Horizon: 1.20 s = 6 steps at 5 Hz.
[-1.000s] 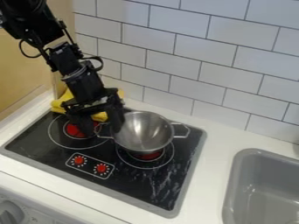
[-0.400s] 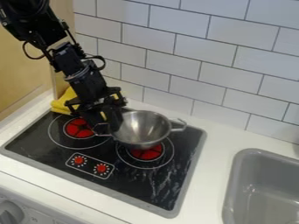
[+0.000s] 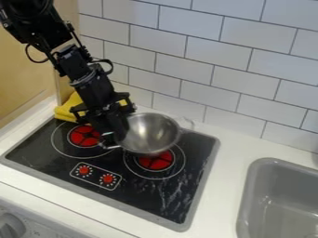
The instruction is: Move the sliver pot to the right side of the stove
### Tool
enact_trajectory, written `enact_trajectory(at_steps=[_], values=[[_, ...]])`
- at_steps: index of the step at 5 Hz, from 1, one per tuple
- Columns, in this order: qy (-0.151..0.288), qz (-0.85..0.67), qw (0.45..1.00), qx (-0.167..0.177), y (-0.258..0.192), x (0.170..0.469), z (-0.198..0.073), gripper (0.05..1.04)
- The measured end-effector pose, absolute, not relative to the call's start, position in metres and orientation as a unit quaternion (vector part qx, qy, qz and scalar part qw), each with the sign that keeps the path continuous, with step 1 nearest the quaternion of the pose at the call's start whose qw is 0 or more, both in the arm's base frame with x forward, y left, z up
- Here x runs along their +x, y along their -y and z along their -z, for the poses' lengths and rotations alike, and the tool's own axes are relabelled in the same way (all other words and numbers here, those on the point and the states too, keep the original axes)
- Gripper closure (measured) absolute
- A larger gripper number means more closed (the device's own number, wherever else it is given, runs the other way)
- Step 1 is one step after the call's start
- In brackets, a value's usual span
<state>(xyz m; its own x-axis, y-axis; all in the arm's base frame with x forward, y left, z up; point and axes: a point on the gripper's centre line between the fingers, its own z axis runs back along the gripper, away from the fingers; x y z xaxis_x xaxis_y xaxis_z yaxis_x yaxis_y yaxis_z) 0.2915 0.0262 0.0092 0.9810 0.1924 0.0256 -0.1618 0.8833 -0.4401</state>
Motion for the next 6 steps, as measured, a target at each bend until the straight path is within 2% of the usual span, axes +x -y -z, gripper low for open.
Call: enact_trajectory(at_steps=[1,2,4,6], values=[[0.038,-0.094,0.969,-0.227,-0.026,0.292,-0.01,0.983],[0.042,-0.099,0.963,-0.248,-0.024,0.291,-0.012,1.02],[0.044,-0.097,0.96,-0.258,-0.02,0.287,-0.015,1.029],[0.077,-0.086,0.956,-0.271,-0.008,0.286,-0.044,1.029]])
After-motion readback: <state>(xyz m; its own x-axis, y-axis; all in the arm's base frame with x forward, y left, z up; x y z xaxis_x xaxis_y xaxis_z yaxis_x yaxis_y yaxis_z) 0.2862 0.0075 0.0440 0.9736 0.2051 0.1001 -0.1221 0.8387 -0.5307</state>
